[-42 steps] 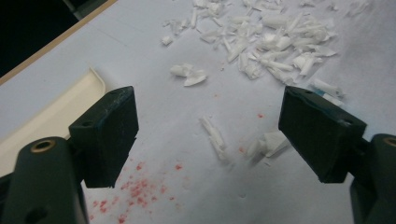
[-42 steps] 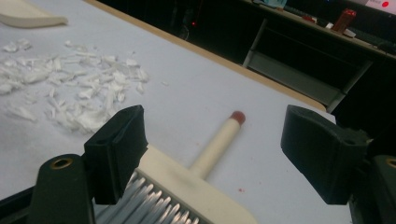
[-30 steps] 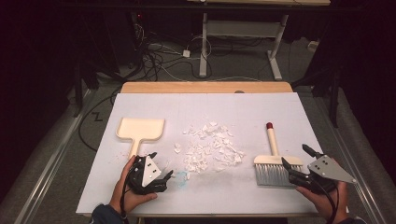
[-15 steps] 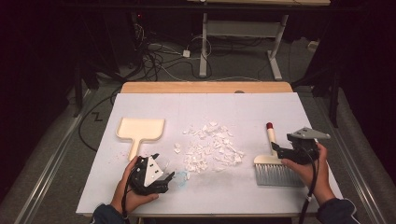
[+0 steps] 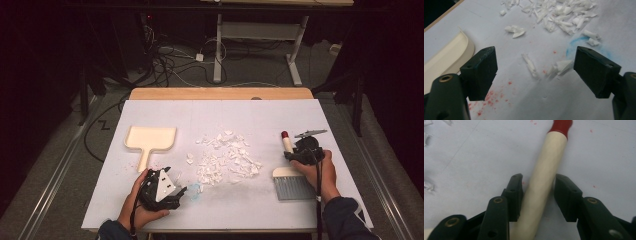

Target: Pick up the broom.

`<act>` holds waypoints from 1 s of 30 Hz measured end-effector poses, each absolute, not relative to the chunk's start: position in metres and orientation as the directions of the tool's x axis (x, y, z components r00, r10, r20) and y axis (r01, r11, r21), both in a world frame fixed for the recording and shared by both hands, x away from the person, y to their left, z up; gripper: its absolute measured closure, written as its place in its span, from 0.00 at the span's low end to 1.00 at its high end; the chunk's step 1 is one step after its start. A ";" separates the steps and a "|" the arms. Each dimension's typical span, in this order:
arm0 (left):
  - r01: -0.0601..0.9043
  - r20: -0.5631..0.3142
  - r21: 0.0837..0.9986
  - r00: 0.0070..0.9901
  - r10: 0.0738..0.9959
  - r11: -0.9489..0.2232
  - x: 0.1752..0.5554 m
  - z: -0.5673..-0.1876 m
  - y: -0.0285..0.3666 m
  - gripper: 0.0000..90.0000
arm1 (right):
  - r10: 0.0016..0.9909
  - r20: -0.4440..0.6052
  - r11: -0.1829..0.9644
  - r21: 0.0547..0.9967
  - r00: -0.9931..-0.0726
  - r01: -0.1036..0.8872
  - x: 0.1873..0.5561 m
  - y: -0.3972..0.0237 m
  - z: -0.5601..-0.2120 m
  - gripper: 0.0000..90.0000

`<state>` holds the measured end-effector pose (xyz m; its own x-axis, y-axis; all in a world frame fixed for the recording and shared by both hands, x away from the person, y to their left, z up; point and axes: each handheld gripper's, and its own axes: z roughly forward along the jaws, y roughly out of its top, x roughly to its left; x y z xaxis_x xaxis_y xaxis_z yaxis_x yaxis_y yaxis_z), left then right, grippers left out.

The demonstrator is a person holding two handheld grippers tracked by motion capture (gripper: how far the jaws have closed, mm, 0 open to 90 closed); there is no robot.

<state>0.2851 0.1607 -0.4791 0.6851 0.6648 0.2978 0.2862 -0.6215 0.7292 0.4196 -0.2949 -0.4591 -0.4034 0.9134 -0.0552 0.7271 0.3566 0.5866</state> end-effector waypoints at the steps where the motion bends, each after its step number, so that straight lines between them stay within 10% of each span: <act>1: 0.288 0.297 0.728 0.685 0.665 -0.622 0.285 -0.479 0.161 0.20 | 0.915 -0.052 0.352 0.589 -0.401 0.728 0.420 -0.295 -0.459 0.70; 20: 0.281 0.236 0.763 0.718 0.655 -0.582 0.284 -0.473 0.160 0.20 | 0.895 -0.042 0.309 0.776 -0.444 0.550 0.393 -0.308 -0.428 0.79; 30: 0.283 0.046 0.854 0.795 0.605 -0.437 0.281 -0.446 0.139 0.20 | 0.865 -0.057 0.257 0.903 -0.499 0.343 0.334 -0.317 -0.392 0.79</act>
